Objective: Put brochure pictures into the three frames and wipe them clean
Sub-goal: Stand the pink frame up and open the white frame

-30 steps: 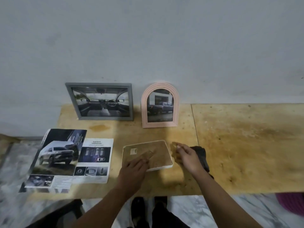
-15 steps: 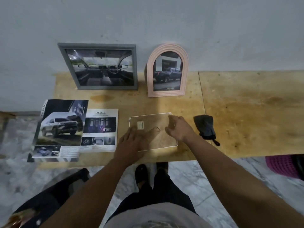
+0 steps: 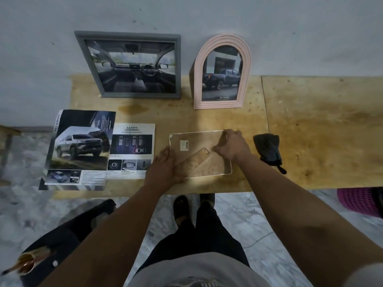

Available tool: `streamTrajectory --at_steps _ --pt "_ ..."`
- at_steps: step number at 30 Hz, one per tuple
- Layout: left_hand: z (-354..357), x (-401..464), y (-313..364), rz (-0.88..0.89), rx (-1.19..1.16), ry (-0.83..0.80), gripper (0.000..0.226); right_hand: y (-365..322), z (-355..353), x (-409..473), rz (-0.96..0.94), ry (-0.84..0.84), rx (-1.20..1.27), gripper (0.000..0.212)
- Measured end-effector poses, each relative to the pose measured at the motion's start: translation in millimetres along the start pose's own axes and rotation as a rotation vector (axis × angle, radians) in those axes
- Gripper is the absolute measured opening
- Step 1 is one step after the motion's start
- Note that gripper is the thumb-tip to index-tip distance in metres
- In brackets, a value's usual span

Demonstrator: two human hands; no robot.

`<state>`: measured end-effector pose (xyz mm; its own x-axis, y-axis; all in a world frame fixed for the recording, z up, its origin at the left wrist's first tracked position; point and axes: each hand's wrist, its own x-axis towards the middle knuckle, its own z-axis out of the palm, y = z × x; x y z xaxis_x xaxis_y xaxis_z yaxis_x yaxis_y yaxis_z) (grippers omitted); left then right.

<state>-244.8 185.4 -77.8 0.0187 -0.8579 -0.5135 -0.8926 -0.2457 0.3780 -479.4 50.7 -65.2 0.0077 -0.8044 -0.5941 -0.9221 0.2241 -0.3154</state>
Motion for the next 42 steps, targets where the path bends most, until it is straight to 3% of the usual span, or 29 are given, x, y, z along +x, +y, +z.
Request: streamTrajectory --at_steps 8,19,24,42 --pt "-3.5 0.2 2.7 -0.032 -0.014 -0.015 0.130 3.6 -9.9 14.2 0.035 0.020 0.282 0.063" --pt "-3.5 -0.5 4.4 -0.053 -0.025 0.002 0.132 24.6 -9.2 4.2 0.127 -0.009 0.874 0.021" --pt "-2.7 0.2 3.8 -0.049 -0.027 0.005 0.133 28.0 3.7 3.1 0.181 0.078 0.820 0.023" --pt "1.7 6.2 1.8 -0.064 0.031 -0.006 0.134 52.4 -7.3 19.1 0.293 0.004 1.006 0.036"
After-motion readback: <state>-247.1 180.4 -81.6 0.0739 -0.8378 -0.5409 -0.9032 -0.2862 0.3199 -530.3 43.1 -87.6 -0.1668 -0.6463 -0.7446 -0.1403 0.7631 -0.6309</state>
